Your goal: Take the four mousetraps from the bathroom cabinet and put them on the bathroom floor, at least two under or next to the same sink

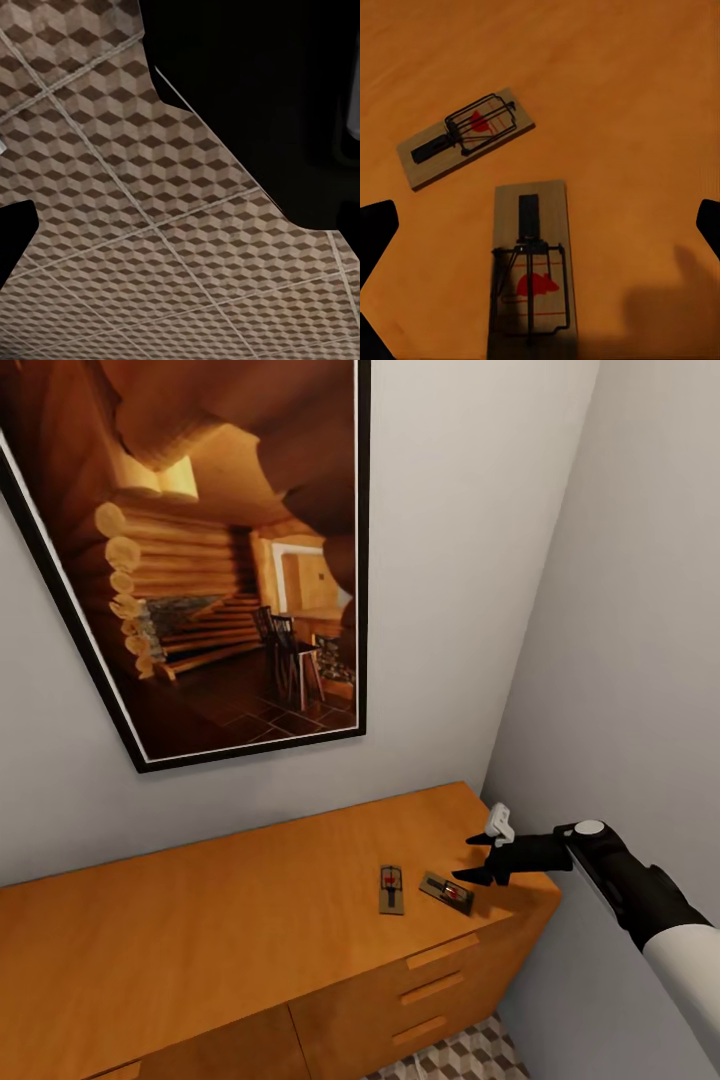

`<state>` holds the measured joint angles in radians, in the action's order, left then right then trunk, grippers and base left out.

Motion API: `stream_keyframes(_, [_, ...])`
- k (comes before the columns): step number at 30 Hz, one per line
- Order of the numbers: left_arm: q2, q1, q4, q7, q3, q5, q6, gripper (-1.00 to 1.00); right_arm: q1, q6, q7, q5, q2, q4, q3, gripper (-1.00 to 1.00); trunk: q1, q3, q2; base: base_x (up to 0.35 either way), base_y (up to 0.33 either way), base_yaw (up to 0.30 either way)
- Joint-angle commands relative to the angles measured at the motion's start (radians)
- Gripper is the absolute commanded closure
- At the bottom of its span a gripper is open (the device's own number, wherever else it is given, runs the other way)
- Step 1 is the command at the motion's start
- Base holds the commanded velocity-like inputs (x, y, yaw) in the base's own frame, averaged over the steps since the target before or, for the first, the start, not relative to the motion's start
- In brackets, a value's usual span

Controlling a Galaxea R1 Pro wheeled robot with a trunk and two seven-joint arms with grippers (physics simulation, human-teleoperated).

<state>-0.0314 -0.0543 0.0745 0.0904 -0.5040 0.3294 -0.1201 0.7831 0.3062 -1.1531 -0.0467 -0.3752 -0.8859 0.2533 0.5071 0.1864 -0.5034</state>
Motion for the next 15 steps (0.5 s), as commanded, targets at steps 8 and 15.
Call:
stream_keyframes(8, [-0.002,0.001,0.002,0.002,-0.008,0.008,-0.006,-1.0,0.001,0.009,0.029,-0.002,0.001,0.017,0.001,-1.0,0.0,0.002,-0.002,0.0,0.0,0.0])
stream_keyframes(15, [-0.002,0.001,0.002,0.001,-0.008,0.008,-0.006,-1.0,0.001,0.008,0.074,-0.021,0.002,0.021,0.002,-1.0,0.0,0.002,-0.002,0.0,0.0,0.0])
